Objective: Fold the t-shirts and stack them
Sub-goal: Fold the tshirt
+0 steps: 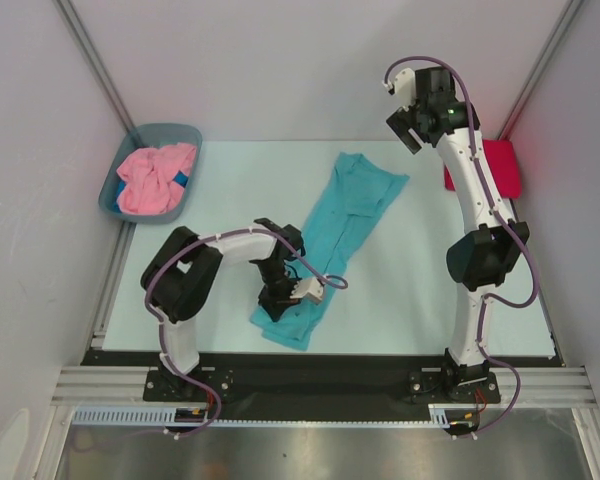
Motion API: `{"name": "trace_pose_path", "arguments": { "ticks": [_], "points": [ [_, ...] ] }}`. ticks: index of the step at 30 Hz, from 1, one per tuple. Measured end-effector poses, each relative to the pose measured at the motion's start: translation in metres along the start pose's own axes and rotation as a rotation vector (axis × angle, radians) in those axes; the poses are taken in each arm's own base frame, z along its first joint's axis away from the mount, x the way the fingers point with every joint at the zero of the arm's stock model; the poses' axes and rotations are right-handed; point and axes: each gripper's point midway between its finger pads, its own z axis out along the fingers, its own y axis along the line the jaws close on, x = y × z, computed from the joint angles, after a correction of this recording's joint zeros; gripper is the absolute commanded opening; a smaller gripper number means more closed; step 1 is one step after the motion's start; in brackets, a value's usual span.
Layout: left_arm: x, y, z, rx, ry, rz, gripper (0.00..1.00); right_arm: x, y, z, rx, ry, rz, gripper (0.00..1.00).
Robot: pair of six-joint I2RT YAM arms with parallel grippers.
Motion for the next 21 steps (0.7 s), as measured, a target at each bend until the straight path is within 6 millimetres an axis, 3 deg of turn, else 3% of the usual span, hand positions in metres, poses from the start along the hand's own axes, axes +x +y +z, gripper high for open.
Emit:
{"name": "trace_pose_path", "arguments": {
  "ticks": [6,9,10,11,12,13,14,15,16,19,21],
  "points": [
    [0.011,-0.036,0.013,0.118,0.075,0.023,0.0,-0.002,0.003,0.0,-0.006,-0.004,0.01,1.0],
    [0.016,-0.041,0.012,0.149,0.084,-0.015,0.02,-0.002,0.008,0.0,-0.03,-0.011,0.019,0.97],
    [0.015,-0.04,0.01,0.153,0.077,-0.032,0.07,-0.002,0.011,0.0,-0.044,-0.014,0.024,0.95],
    [0.015,-0.035,0.006,0.15,0.073,-0.058,0.31,-0.002,0.014,0.001,-0.061,-0.015,0.031,0.93],
    [0.013,-0.024,0.0,0.13,0.048,-0.086,0.39,-0.001,0.019,0.002,-0.082,-0.015,0.038,0.9],
    [0.008,-0.011,-0.012,0.099,0.01,-0.128,0.42,-0.001,0.025,0.003,-0.108,-0.014,0.043,0.78],
    [0.001,0.007,-0.029,0.048,-0.041,-0.162,0.61,0.001,0.031,0.005,-0.133,-0.01,0.049,0.6],
    [-0.008,0.029,-0.049,-0.027,-0.108,-0.174,0.74,0.002,0.038,0.007,-0.163,-0.006,0.049,0.35],
    [-0.017,0.048,-0.074,-0.098,-0.172,-0.192,0.79,0.004,0.045,0.01,-0.191,-0.002,0.056,0.0],
    [-0.034,0.088,-0.144,-0.292,-0.314,-0.228,0.92,0.013,0.073,0.021,-0.301,0.026,0.098,0.0],
    [-0.042,0.096,-0.18,-0.392,-0.362,-0.23,0.96,0.019,0.093,0.027,-0.387,0.041,0.118,0.0]
  ]
}}
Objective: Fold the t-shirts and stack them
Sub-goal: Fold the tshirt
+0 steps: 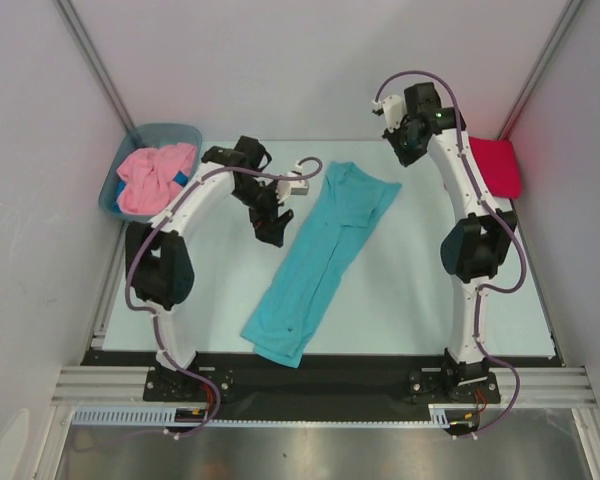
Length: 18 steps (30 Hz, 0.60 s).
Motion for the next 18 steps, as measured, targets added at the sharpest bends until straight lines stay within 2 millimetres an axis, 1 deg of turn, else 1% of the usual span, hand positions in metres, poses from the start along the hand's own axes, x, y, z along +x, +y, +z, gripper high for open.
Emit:
{"name": "trace_pose_path", "arguments": {
  "ticks": [2,5,7,8,11,13,15,18],
  "points": [
    [-0.014,0.001,-0.018,-0.059,-0.026,0.011,1.0,0.009,0.015,0.014,-0.08,0.02,0.023,0.0],
    [-0.018,-0.003,-0.034,-0.113,-0.025,0.004,1.0,0.027,0.043,0.039,-0.224,0.062,0.062,0.0],
    [-0.016,-0.001,-0.042,-0.145,-0.019,-0.02,1.0,0.038,0.058,0.056,-0.3,0.089,0.086,0.0],
    [-0.014,0.002,-0.046,-0.163,-0.019,-0.046,1.0,0.043,0.067,0.067,-0.339,0.103,0.1,0.0],
    [-0.001,0.019,-0.062,-0.236,-0.017,-0.127,1.0,0.056,0.085,0.096,-0.411,0.14,0.13,0.0],
    [0.008,0.031,-0.074,-0.295,-0.012,-0.176,1.0,0.058,0.095,0.115,-0.44,0.15,0.139,0.0],
    [0.017,0.041,-0.087,-0.357,-0.001,-0.211,1.0,0.056,0.106,0.127,-0.461,0.148,0.141,0.0],
    [0.023,0.046,-0.101,-0.423,0.015,-0.222,1.0,0.049,0.121,0.133,-0.481,0.13,0.124,0.0]
  ]
}}
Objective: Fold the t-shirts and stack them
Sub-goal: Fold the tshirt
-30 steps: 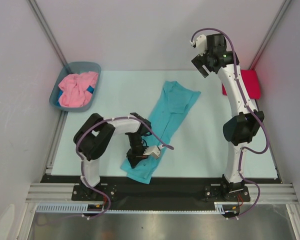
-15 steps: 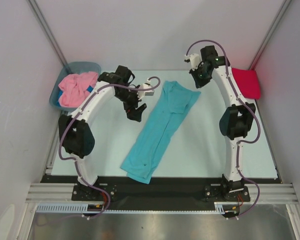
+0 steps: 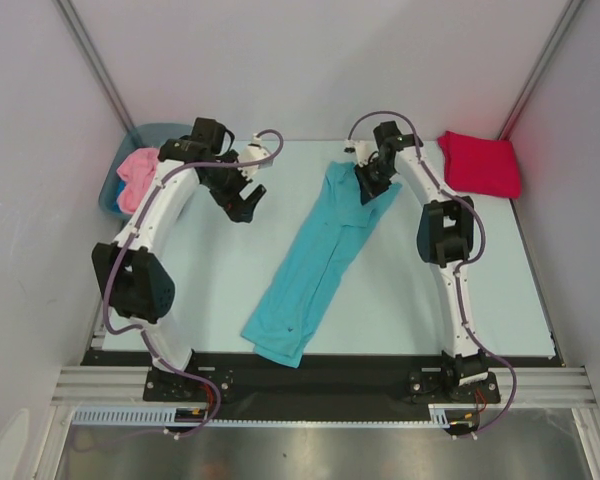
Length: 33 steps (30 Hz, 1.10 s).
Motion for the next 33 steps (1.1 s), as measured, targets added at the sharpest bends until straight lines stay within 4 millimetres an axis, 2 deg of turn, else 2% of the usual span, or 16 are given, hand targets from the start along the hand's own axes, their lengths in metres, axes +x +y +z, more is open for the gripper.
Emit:
{"name": "trace_pose_path", "arguments": {
  "ticks": [6,9,15,18,24,33],
  "points": [
    [0.005,0.006,-0.016,-0.08,0.021,0.013,1.0,-0.023,0.014,0.01,0.002,-0.059,-0.06,0.0],
    [0.01,0.009,-0.019,-0.107,0.044,0.014,1.0,-0.027,0.013,0.011,0.009,-0.075,-0.055,0.0],
    [0.019,0.021,-0.025,-0.151,0.073,0.004,1.0,-0.011,-0.006,0.016,0.035,-0.053,-0.001,0.0],
    [0.017,0.027,-0.033,-0.175,0.067,0.001,1.0,-0.002,-0.016,0.017,0.057,-0.034,0.028,0.0],
    [0.005,0.035,-0.044,-0.21,0.037,0.021,1.0,0.0,-0.036,0.013,0.127,-0.034,0.036,0.0],
    [0.004,0.035,-0.046,-0.215,0.032,0.03,1.0,0.007,-0.064,0.011,0.239,-0.008,0.026,0.0]
  ]
}}
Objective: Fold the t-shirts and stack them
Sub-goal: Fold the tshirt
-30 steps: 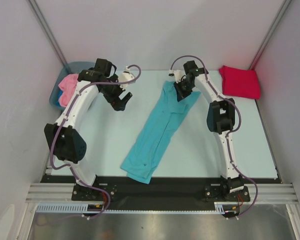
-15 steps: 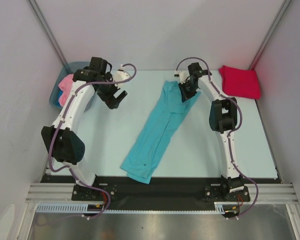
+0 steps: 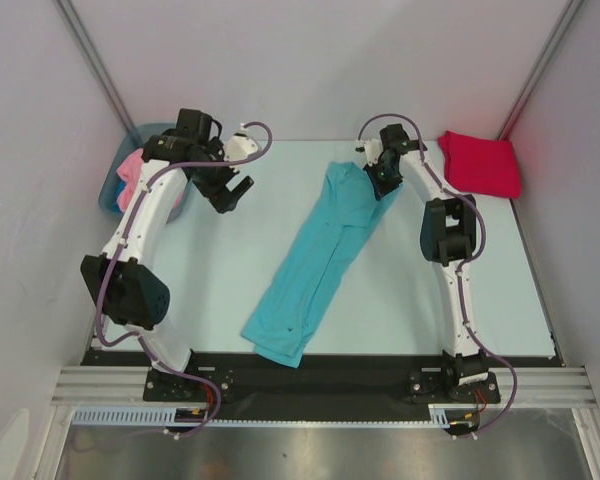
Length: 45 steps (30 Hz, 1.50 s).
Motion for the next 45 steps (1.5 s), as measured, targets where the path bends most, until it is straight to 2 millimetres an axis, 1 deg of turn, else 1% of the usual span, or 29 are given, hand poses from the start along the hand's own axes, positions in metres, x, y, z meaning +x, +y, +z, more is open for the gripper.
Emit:
{"name": "trace_pose_path", "arguments": {
  "ticks": [12,14,16,21,32,39,45],
  "points": [
    [-0.003,0.003,-0.002,-0.013,-0.015,0.016,1.0,0.006,-0.037,-0.001,0.134,0.029,-0.082,0.0],
    [-0.003,0.003,-0.002,-0.013,-0.016,0.019,1.0,0.005,-0.043,-0.001,0.162,0.034,-0.106,0.0],
    [-0.002,0.002,0.0,-0.01,-0.013,0.019,1.0,0.004,-0.053,0.001,0.205,0.038,-0.132,0.0],
    [0.003,-0.001,0.004,0.001,0.0,0.015,1.0,-0.005,-0.075,0.004,0.303,0.03,-0.197,0.0],
    [0.003,-0.001,0.005,-0.001,-0.003,0.017,1.0,-0.014,-0.097,0.007,0.434,0.043,-0.305,0.0],
    [-0.001,0.002,0.006,-0.012,-0.017,0.02,1.0,-0.021,-0.111,0.007,0.508,0.021,-0.295,0.0],
    [-0.002,0.003,0.007,-0.018,-0.024,0.021,1.0,-0.029,-0.123,0.002,0.578,-0.007,-0.283,0.0]
  ]
}}
